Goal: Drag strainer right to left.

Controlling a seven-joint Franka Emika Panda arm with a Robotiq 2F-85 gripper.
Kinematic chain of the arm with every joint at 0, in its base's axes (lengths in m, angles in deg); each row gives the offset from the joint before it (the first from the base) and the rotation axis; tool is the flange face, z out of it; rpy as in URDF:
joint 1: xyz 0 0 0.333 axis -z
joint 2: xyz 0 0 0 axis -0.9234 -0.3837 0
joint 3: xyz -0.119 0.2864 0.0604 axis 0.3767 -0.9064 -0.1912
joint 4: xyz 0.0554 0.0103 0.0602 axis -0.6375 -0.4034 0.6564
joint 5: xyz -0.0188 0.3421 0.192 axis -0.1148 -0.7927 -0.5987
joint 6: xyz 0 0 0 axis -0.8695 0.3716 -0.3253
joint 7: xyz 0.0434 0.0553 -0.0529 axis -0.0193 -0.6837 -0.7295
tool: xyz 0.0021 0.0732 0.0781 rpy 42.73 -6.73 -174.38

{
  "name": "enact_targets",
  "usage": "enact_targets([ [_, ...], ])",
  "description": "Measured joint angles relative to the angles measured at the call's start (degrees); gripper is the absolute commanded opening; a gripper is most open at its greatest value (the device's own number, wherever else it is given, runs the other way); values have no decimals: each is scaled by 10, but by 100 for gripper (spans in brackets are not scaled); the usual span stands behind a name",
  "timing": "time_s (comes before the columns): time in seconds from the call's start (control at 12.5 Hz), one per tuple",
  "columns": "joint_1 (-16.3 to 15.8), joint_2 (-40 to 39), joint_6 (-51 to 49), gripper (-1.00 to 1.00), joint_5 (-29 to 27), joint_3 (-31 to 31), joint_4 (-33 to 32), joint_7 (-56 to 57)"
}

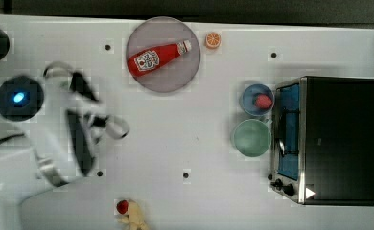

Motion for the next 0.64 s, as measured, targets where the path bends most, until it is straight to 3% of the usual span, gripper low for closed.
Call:
enact_targets([
  [0.24,30,127,-96,100,92,108,40,131],
  [0.48,60,221,-187,100,127,204,39,224],
  [0.64,93,243,-214,100,139,233,28,242],
])
